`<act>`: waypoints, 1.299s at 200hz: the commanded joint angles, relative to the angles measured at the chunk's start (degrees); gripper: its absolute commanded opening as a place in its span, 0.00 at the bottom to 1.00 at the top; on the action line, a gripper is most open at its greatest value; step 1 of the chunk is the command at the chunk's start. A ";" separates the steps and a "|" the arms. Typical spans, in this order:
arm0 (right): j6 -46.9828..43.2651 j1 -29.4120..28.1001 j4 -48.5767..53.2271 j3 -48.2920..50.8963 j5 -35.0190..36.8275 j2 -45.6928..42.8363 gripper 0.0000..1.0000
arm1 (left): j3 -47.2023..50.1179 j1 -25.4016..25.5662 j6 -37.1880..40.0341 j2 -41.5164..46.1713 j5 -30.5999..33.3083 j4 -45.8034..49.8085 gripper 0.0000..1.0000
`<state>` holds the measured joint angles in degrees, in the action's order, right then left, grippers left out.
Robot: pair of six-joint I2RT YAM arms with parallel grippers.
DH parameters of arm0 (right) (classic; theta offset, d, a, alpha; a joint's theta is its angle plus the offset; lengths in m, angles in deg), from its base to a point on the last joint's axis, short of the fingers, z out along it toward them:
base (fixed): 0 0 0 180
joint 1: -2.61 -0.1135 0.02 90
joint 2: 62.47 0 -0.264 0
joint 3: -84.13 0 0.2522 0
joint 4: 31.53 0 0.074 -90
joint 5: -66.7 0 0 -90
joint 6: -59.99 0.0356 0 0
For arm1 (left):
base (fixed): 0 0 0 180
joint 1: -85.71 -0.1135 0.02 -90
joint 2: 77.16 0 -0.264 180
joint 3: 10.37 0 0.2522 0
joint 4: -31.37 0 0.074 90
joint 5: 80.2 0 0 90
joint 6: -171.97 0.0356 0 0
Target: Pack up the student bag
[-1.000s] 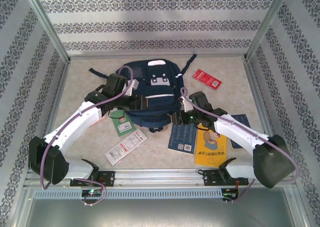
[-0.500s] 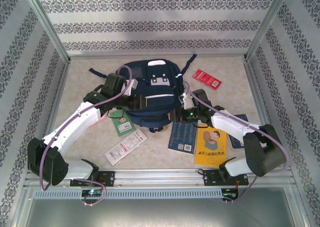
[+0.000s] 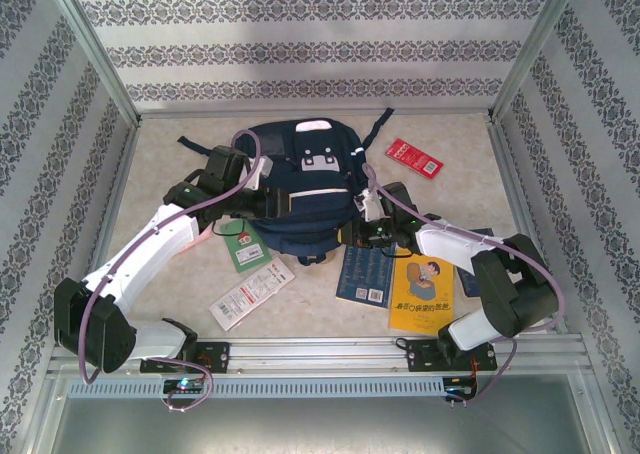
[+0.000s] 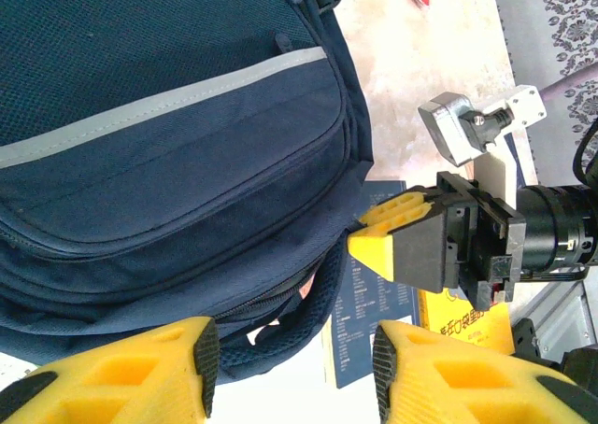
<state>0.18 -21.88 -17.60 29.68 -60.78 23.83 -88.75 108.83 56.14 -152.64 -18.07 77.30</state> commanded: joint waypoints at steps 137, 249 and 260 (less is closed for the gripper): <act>-3.05 1.24 0.67 2.15 -2.27 -5.26 0.00 | -28.36 0.57 18.34 -31.06 2.91 8.35 0.75; -2.06 2.21 -0.80 2.55 -3.27 -5.37 0.00 | -29.76 0.62 21.07 -40.88 -8.08 7.82 0.58; -2.07 2.34 -0.65 2.54 -3.30 -5.45 0.00 | -29.69 0.57 21.54 -41.06 -8.44 7.98 0.52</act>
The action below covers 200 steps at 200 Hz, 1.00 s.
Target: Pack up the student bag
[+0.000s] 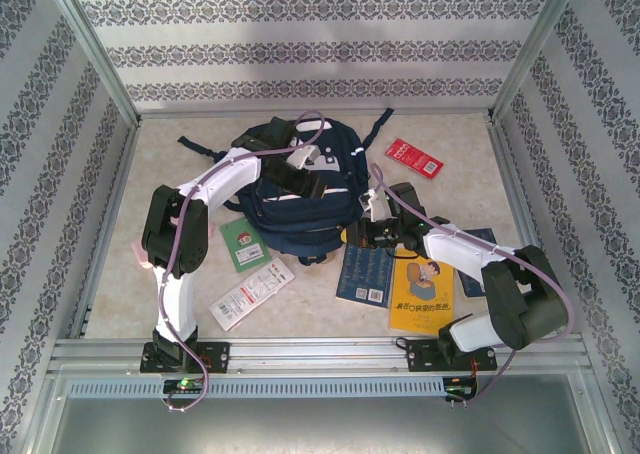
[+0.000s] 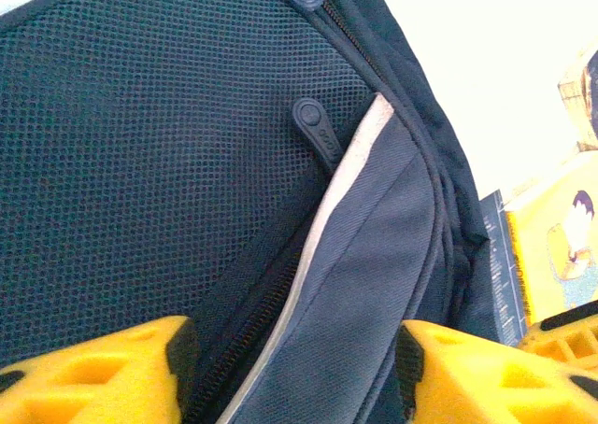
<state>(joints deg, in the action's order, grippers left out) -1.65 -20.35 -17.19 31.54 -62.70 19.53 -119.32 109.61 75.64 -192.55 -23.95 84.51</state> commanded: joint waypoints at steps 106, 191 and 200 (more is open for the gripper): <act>0.93 1.14 -2.08 0.60 -2.09 -0.41 0.00 | -2.84 -0.16 5.71 -7.01 -2.86 5.16 0.45; 1.88 2.66 -0.24 2.15 2.55 -3.63 0.00 | -1.50 -2.25 4.42 -1.43 1.04 2.32 0.00; 2.20 3.17 -0.15 2.65 2.87 -4.15 0.00 | -0.74 -2.83 3.93 0.00 2.00 1.14 0.00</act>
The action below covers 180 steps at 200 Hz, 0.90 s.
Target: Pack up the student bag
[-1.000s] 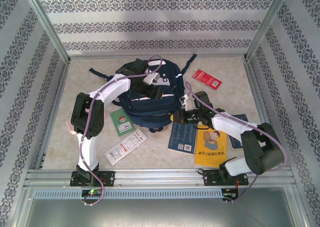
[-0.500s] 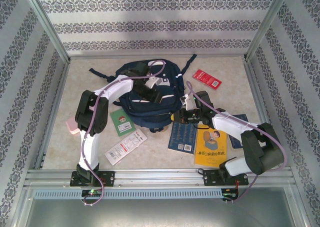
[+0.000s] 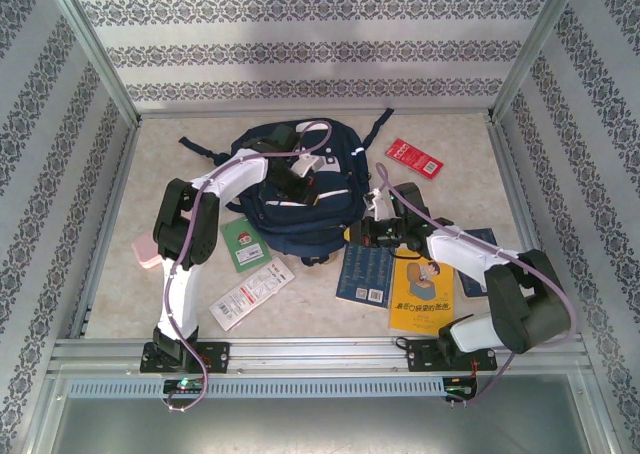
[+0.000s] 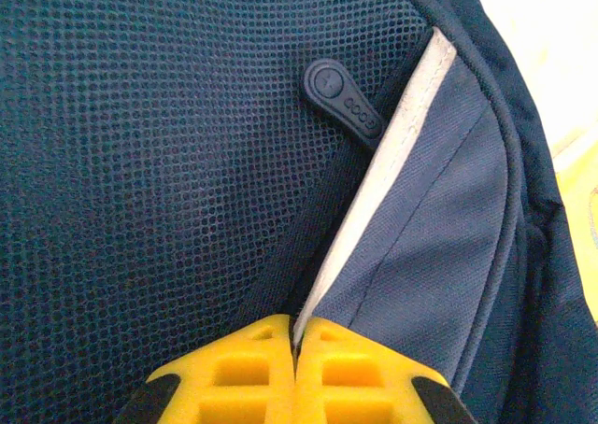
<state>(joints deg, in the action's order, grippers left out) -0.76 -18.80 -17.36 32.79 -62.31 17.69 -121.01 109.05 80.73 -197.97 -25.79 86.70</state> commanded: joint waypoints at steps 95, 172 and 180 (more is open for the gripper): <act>4.44 7.07 -2.21 2.53 4.67 -2.90 0.00 | -1.93 -3.13 0.41 8.89 7.76 -0.97 0.00; 5.43 -0.28 -4.24 0.06 0.66 -5.09 0.00 | -1.70 3.51 2.42 16.55 8.64 4.12 0.58; 5.91 -0.38 -4.57 -0.12 0.04 -5.51 0.00 | -0.24 4.39 3.02 17.84 7.26 4.59 0.60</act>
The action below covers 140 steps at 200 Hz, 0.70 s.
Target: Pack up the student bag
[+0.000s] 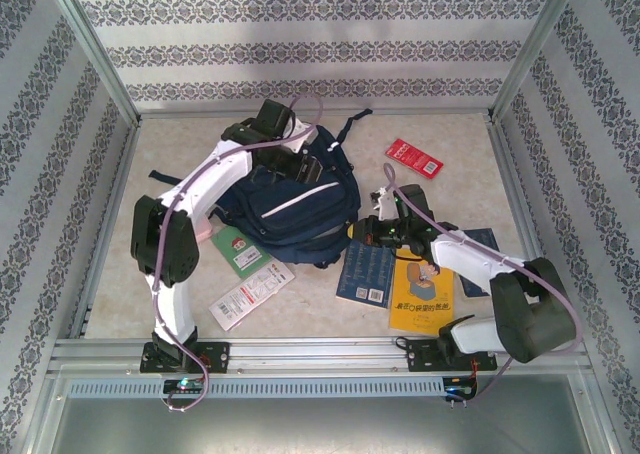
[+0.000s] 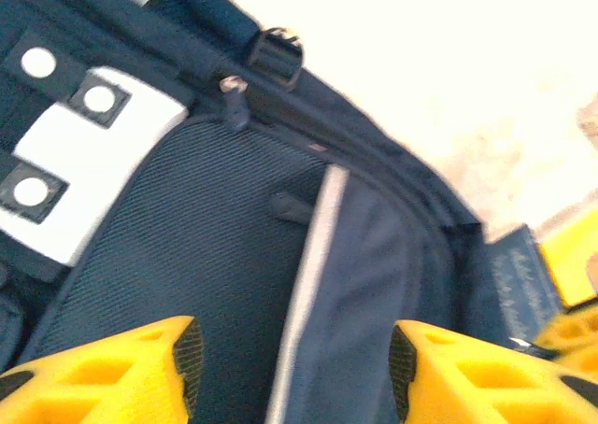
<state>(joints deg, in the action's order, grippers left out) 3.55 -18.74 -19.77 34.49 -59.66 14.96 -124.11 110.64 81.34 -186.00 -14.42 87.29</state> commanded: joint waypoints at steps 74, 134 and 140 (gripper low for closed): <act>3.51 -3.12 -4.94 -2.01 -4.14 -3.05 0.00 | 13.71 10.29 7.74 8.58 -1.96 5.99 0.66; 4.15 -3.09 -5.82 -1.13 -5.21 -3.76 0.00 | 12.75 13.02 8.26 4.12 0.89 4.95 0.63; 4.14 -3.09 -5.82 -1.04 -5.19 -3.91 0.00 | 12.43 13.11 8.30 3.65 1.34 4.96 0.61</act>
<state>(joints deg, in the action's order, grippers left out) 7.40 -21.29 -21.19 33.64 -61.98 13.23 -109.90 122.57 87.79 -179.85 -15.58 91.88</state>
